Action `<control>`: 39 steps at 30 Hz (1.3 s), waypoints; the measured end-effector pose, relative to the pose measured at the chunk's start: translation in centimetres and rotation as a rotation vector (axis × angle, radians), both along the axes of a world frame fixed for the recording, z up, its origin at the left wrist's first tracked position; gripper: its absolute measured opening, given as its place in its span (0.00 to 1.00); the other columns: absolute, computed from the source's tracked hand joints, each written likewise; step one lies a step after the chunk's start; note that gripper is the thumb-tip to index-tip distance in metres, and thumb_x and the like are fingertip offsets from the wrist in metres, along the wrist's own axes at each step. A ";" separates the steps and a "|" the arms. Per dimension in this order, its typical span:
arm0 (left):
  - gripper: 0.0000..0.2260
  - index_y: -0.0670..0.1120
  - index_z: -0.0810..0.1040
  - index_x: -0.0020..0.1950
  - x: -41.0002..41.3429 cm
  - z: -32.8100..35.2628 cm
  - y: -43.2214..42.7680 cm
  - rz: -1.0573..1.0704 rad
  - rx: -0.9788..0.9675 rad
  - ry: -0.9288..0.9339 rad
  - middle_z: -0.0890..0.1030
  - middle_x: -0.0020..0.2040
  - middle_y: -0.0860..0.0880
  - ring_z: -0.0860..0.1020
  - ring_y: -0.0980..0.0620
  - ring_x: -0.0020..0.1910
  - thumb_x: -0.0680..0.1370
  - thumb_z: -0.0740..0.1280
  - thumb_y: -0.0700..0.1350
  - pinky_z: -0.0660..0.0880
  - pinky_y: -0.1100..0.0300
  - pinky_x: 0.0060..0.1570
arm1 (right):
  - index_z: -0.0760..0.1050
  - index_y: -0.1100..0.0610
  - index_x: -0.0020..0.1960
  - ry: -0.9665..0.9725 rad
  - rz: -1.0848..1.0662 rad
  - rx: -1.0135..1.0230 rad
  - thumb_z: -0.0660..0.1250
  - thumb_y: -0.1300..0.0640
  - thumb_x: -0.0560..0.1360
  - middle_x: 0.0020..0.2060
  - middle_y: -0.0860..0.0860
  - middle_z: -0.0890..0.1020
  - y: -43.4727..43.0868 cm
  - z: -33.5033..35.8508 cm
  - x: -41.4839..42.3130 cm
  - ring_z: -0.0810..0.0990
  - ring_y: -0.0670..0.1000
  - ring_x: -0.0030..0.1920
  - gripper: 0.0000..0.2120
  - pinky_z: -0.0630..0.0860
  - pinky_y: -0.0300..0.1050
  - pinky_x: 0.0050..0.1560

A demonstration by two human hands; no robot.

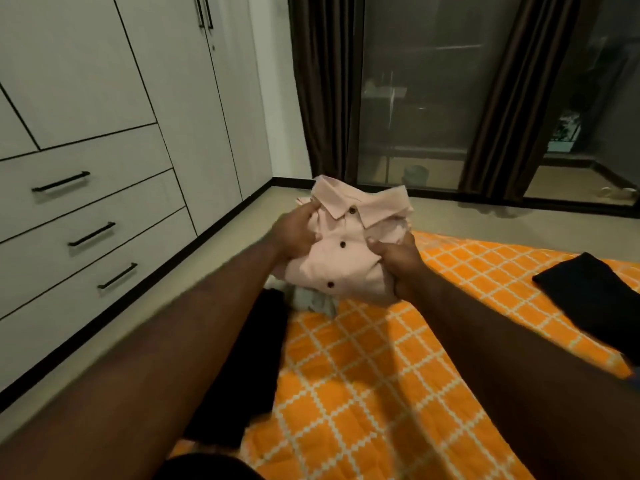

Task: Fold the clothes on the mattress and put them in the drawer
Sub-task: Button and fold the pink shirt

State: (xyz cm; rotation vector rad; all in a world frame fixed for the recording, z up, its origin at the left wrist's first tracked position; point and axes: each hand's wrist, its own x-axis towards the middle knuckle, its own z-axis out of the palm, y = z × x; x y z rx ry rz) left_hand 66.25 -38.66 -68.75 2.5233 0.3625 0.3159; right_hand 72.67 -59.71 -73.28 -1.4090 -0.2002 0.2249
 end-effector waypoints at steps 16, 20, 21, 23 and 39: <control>0.31 0.60 0.50 0.82 2.1 -10.1 12.6 0.192 0.277 0.291 0.75 0.66 0.40 0.76 0.39 0.62 0.81 0.59 0.48 0.75 0.48 0.58 | 0.45 0.63 0.81 -0.080 0.043 -0.753 0.66 0.48 0.82 0.76 0.64 0.66 16.3 -7.9 3.0 0.68 0.64 0.74 0.41 0.68 0.54 0.72; 0.31 0.58 0.45 0.82 1.5 -12.8 12.2 0.147 0.285 0.368 0.75 0.64 0.39 0.76 0.38 0.61 0.82 0.56 0.50 0.74 0.47 0.58 | 0.39 0.61 0.82 -0.106 0.011 -0.820 0.63 0.42 0.82 0.77 0.64 0.63 15.8 -10.1 1.6 0.65 0.65 0.76 0.45 0.66 0.54 0.72; 0.31 0.59 0.44 0.82 1.2 -12.8 12.1 0.161 0.295 0.385 0.75 0.65 0.40 0.76 0.38 0.61 0.82 0.56 0.51 0.74 0.46 0.59 | 0.40 0.61 0.83 -0.113 0.002 -0.816 0.63 0.42 0.82 0.77 0.64 0.63 15.8 -10.1 1.5 0.65 0.65 0.76 0.45 0.66 0.54 0.72; 0.31 0.60 0.44 0.82 0.7 -12.0 11.5 0.233 0.403 0.440 0.71 0.67 0.40 0.73 0.38 0.64 0.83 0.56 0.54 0.70 0.44 0.62 | 0.41 0.61 0.83 -0.106 0.007 -0.809 0.64 0.40 0.81 0.77 0.65 0.63 15.7 -10.1 1.7 0.65 0.65 0.76 0.46 0.67 0.55 0.73; 0.26 0.52 0.63 0.77 -3.7 -5.7 -11.1 0.099 0.356 0.011 0.70 0.69 0.42 0.70 0.41 0.67 0.80 0.64 0.51 0.67 0.45 0.63 | 0.57 0.55 0.80 -0.260 0.185 -0.989 0.59 0.35 0.81 0.69 0.66 0.73 -4.7 -4.6 -0.2 0.75 0.64 0.66 0.36 0.75 0.55 0.62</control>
